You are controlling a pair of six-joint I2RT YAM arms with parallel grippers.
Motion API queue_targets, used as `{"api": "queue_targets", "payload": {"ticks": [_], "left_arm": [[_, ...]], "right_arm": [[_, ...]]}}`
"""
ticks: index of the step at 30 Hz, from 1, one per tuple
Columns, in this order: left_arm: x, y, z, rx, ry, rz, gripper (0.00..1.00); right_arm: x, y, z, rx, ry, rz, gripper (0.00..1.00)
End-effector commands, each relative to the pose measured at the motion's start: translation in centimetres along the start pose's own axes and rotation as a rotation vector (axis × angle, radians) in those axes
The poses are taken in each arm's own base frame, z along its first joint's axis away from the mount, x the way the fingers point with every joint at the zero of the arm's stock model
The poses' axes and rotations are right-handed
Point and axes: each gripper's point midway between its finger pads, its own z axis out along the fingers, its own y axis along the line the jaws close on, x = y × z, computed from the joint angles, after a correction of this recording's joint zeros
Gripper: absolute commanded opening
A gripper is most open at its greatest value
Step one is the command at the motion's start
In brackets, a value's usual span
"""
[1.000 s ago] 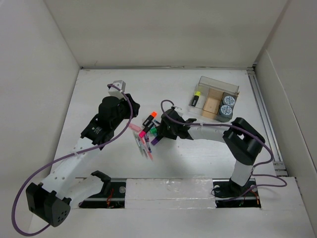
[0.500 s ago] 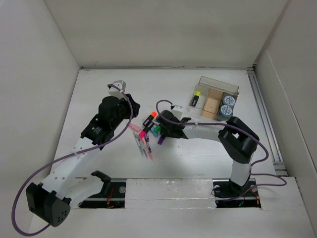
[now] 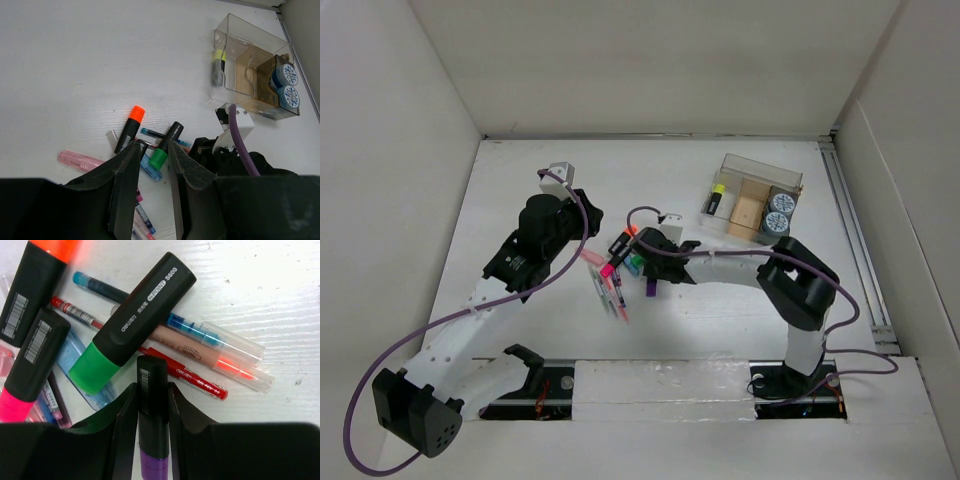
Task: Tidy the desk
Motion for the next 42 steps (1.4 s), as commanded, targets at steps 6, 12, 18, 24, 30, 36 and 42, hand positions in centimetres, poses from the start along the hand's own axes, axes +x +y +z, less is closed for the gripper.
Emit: {"api": "queue_targets", "payload": {"ticks": [6,12,18,24,30,36,42], "left_arm": [[-2.5,-1.1,-0.3,0.035,-0.069,0.001,0.25],[-2.6,-1.3,-0.5,0.043,-0.072,0.0,0.25],[-2.5,-1.4,-0.5,0.053,-0.069,0.001,0.25],[-2.5,-1.6,-0.6,0.06,-0.062,0.001,0.25],[-2.2,-1.5,-0.4,0.057,-0.052,0.004,0.25],[-2.1,-1.4,-0.1,0.049,-0.045,0.006,0.25],[-2.0,-1.2,0.1,0.041,-0.042,0.008,0.25]], "right_arm": [[-2.7,0.9,-5.1,-0.154,-0.049,0.032,0.0],[-11.2,-0.1,-7.7,-0.287,-0.173,0.183,0.02],[-19.6,-6.3,-7.0,-0.208,-0.33,0.319,0.03],[-26.6,-14.7,-4.2,-0.02,-0.445,0.416,0.05],[-29.1,-17.8,-1.0,0.033,-0.424,0.439,0.08],[-29.0,-18.4,0.8,0.071,-0.387,0.415,0.41],[-29.2,-16.7,-0.9,0.013,-0.412,0.404,0.69]]}}
